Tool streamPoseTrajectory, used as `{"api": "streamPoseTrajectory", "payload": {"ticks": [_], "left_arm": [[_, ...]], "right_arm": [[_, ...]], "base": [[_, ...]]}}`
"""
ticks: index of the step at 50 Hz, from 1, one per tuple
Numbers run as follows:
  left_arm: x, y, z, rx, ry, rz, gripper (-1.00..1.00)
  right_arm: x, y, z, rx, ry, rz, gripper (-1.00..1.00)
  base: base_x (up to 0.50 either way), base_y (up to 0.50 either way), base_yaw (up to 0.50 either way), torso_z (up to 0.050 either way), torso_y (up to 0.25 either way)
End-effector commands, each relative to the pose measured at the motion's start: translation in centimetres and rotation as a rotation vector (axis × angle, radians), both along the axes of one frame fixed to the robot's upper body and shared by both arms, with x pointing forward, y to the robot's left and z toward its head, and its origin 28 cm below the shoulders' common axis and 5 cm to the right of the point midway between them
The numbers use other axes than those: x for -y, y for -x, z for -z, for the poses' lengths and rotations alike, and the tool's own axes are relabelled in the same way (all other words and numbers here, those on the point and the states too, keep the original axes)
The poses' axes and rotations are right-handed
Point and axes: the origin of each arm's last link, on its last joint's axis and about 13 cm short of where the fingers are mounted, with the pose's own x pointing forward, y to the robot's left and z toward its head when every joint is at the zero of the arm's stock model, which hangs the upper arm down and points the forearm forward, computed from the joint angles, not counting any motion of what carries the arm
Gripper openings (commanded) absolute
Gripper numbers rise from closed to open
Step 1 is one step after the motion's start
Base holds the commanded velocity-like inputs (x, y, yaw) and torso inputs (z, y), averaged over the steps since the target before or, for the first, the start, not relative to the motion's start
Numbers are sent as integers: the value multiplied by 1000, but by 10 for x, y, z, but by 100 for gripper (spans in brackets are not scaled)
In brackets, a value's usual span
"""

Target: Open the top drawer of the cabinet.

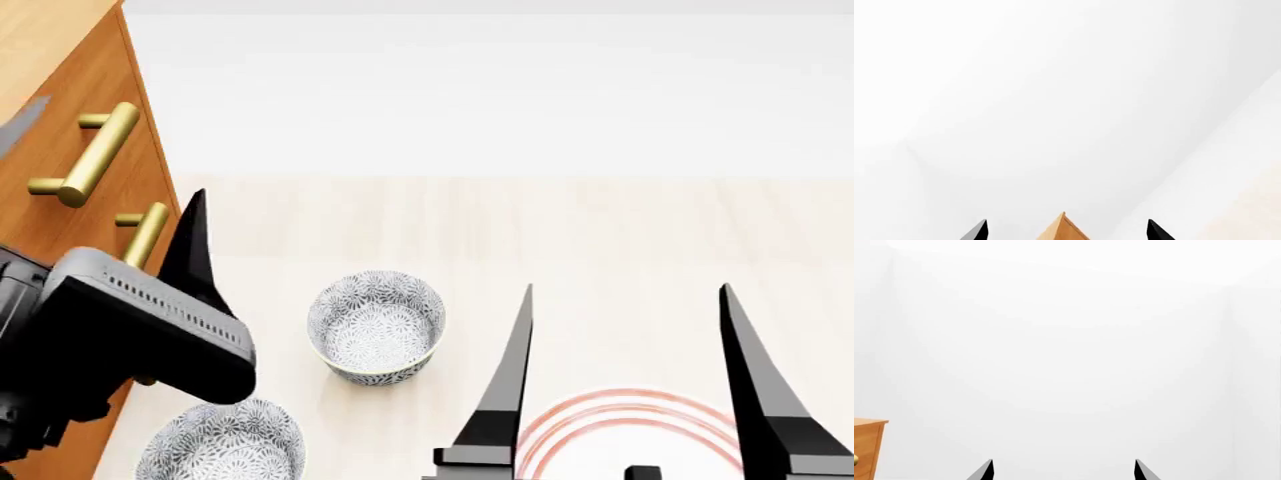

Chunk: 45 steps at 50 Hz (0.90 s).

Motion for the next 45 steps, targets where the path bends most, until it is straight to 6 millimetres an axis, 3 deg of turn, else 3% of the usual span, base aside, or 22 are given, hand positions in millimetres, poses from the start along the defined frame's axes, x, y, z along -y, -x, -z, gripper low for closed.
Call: {"api": "streamPoseTrajectory", "payload": {"ticks": [1,12,30,45], "left_arm": [[-5,-20,3,-44,-150,-73,100],[-8,-26,11,-84,-267,-115,100],[-21,-47,20,-88,-387,-359,100],[-22,-58,30,-115,-438,-366,100]], "right_arm": [[1,0,0,1,-4,2,100],[0,0,1,-4,-5,0,100],[0,-3,4,-17,-5,0,100],[0,-3,4,-16,-4,-2,100]], "base": [[0,0,0,0,0],[0,0,0,0,0],[0,0,0,0,0],[0,0,0,0,0]]}}
